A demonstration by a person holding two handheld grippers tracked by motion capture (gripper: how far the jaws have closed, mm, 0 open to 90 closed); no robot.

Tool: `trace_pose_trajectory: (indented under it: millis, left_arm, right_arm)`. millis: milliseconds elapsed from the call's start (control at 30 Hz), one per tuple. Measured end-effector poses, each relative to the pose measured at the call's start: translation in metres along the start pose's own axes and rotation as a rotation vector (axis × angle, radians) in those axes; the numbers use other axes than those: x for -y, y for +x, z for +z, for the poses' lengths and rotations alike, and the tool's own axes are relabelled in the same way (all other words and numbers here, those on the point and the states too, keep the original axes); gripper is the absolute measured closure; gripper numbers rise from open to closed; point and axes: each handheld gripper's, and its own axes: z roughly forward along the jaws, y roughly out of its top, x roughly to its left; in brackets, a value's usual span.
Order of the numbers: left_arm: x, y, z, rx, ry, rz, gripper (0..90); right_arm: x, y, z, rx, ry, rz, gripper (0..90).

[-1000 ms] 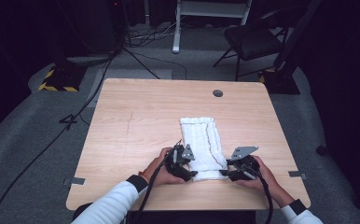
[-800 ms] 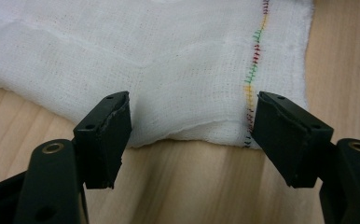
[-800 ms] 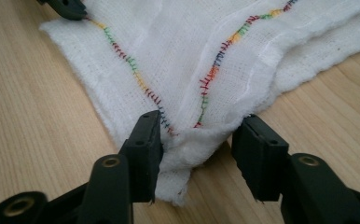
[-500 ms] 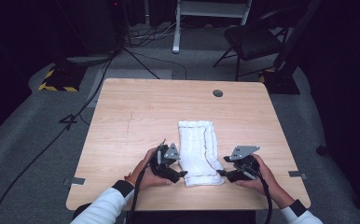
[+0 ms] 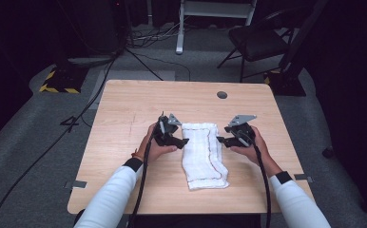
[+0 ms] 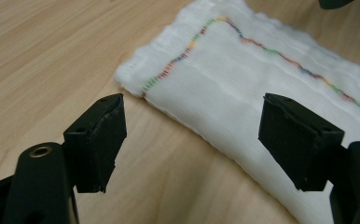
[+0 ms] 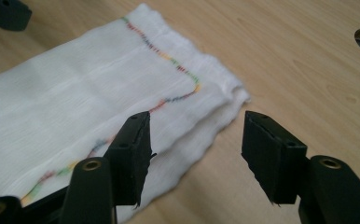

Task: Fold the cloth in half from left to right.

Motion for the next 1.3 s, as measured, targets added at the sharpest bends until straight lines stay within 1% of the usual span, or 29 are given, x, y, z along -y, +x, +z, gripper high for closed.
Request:
trace_pose_trajectory:
  millis: [67,100,133,167,233,300,367,400,467,500,533,600,633,700,733,767,800,833,900,933,967,1033,1067,1100,1167,1233,1300]
  left_arm:
    - [-0.006,0.006,0.01,-0.012,0.011,-0.013,23.5]
    - [-0.008,0.008,0.015,-0.023,0.017,-0.025,23.5]
    - [-0.01,0.011,0.02,-0.027,0.019,-0.038,23.5]
    - [-0.012,0.014,0.023,-0.029,0.027,-0.041,23.5]
    - [-0.014,0.019,0.031,-0.054,0.041,-0.051,23.6]
    - [-0.015,0.023,0.039,-0.049,0.05,-0.075,23.7]
    - [-0.016,0.024,0.045,-0.06,0.061,-0.073,23.3]
    - [-0.016,0.025,0.047,-0.054,0.064,-0.074,23.0]
    - [-0.016,0.025,0.05,-0.054,0.066,-0.075,23.0]
    - [-0.016,0.025,0.052,-0.047,0.065,-0.086,22.6]
    - [-0.016,0.026,0.054,-0.042,0.067,-0.087,22.3]
    - [-0.015,0.027,0.055,-0.045,0.063,-0.095,19.8]
    - [-0.014,0.028,0.056,-0.041,0.055,-0.099,18.9]
    - [-0.014,0.028,0.056,-0.043,0.051,-0.086,17.9]
    - [-0.013,0.028,0.056,-0.043,0.05,-0.078,17.8]
    - [-0.012,0.027,0.056,-0.035,0.044,-0.064,18.6]
    - [-0.012,0.027,0.055,-0.007,0.03,-0.054,24.1]
    - [-0.012,0.027,0.054,0.007,0.03,-0.037,32.9]
    - [-0.012,0.026,0.053,0.03,0.025,-0.023,43.5]
    - [-0.013,0.027,0.053,0.044,0.024,-0.019,49.5]
    - [-0.013,0.027,0.053,0.059,0.028,-0.02,55.3]
    - [-0.015,0.029,0.053,0.091,0.035,-0.037,66.0]
    - [-0.016,0.03,0.054,0.101,0.038,-0.032,70.8]
    - [-0.017,0.03,0.054,0.105,0.046,-0.027,73.7]
    - [-0.021,0.031,0.056,0.099,0.054,-0.022,76.3]
    - [-0.024,0.032,0.058,0.079,0.053,-0.011,77.4]
    - [-0.026,0.033,0.059,0.068,0.048,-0.017,78.0]
  right_arm:
    - [-0.006,-0.007,0.012,0.003,0.012,0.023,43.9]
    - [-0.008,-0.009,0.017,0.015,0.013,0.022,44.3]
    - [-0.009,-0.012,0.022,0.021,0.011,0.035,44.5]
    - [-0.011,-0.015,0.026,0.011,0.01,0.056,44.4]
    - [-0.013,-0.018,0.034,0.02,0.015,0.07,44.7]
    - [-0.015,-0.022,0.041,0.026,0.027,0.085,44.6]
    - [-0.016,-0.024,0.047,0.029,0.032,0.098,44.6]
    - [-0.016,-0.026,0.05,0.028,0.033,0.109,44.6]
    - [-0.016,-0.028,0.055,0.01,0.033,0.141,44.5]
    - [-0.016,-0.029,0.058,0.021,0.048,0.14,44.4]
    - [-0.016,-0.029,0.061,0.028,0.062,0.137,44.1]
    - [-0.016,-0.03,0.065,0.023,0.073,0.144,43.0]
    - [-0.016,-0.032,0.066,0.019,0.072,0.155,43.1]
    - [-0.016,-0.032,0.067,0.01,0.072,0.162,46.2]
    - [-0.016,-0.032,0.068,-0.006,0.069,0.168,49.6]
    - [-0.015,-0.031,0.068,-0.013,0.064,0.173,51.0]
    - [-0.015,-0.031,0.068,-0.016,0.064,0.174,53.9]
    - [-0.016,-0.031,0.067,-0.023,0.065,0.172,58.0]
    - [-0.016,-0.029,0.067,-0.043,0.065,0.171,67.8]
    - [-0.017,-0.028,0.067,-0.049,0.068,0.173,71.2]
    - [-0.017,-0.027,0.067,-0.056,0.07,0.172,73.7]
    - [-0.019,-0.026,0.066,-0.053,0.08,0.167,76.8]
    - [-0.019,-0.026,0.067,-0.053,0.078,0.161,78.7]
    - [-0.019,-0.026,0.067,-0.051,0.073,0.159,80.1]
    - [-0.02,-0.026,0.067,-0.035,0.071,0.15,81.4]
    - [-0.021,-0.026,0.067,-0.017,0.065,0.143,82.4]
    - [-0.022,-0.027,0.067,-0.005,0.055,0.144,83.0]
